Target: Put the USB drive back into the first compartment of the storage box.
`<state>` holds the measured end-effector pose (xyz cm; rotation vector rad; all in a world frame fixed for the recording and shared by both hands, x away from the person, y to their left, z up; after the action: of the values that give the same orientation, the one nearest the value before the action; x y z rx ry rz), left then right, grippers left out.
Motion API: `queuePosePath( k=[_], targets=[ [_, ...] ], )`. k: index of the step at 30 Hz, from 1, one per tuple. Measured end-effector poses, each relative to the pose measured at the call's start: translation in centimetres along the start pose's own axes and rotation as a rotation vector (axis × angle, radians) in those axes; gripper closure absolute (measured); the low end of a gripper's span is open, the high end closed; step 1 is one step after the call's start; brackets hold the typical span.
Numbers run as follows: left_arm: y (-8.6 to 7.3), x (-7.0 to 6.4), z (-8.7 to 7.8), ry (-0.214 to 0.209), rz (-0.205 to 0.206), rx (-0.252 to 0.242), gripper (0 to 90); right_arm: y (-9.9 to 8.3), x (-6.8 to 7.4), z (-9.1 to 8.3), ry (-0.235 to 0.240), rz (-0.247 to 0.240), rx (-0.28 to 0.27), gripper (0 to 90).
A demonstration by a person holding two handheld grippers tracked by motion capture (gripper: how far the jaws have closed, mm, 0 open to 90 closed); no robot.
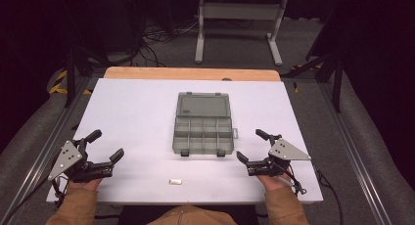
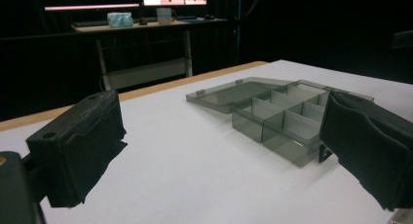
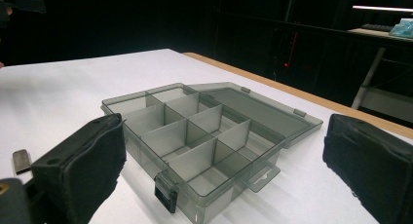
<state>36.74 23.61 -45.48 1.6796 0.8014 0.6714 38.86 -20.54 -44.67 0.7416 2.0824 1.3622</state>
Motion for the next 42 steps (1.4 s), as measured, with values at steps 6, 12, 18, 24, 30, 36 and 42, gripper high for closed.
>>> queuePosePath(
  k=[6, 12, 18, 24, 30, 36, 42],
  targets=[
    [0.2, -0.1, 0.0, -0.038, -0.026, -0.026, 3.8, 0.1, 0.1, -0.1, 0.011, -0.012, -0.005, 3.5],
    [0.3, -0.4, 0.1, -0.027, 0.001, 0.059, 3.7, 0.4, 0.3, 0.0, 0.017, -0.025, 0.012, 4.1],
    [0.5, -0.6, -0.2, -0.022, 0.02, 0.063, 2.1, 0.7, 0.2, 0.1, 0.034, -0.007, 0.043, 4.4],
    [0.5, -0.8, -0.1, -0.032, 0.03, 0.078, 2.4, 1.3, 0.7, 1.1, 0.076, 0.008, 0.098, 1.0],
    [0.4, -0.7, -0.1, -0.034, 0.028, 0.081, 2.9, 2.6, 1.9, 2.2, 0.13, -0.023, 0.105, 2.3],
    [0.4, -0.6, -0.1, -0.035, 0.019, 0.077, 2.7, 3.8, 3.2, 3.3, 0.18, -0.061, 0.116, 3.6],
    [0.4, -0.5, -0.1, -0.032, 0.017, 0.083, 2.7, 4.7, 4.4, 4.2, 0.214, -0.097, 0.122, 4.8]
  ],
)
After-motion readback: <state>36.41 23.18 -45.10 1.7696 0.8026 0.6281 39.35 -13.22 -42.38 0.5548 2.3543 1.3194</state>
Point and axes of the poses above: each handheld gripper's, and its own axes: z roughly forward along the jaws, y roughly out of its top, x roughly to its left, the point moved 7 cm from there along z, roughly forward along the jaws, and after that the axes turned 11 degrees about x, right-handed, at the moved point
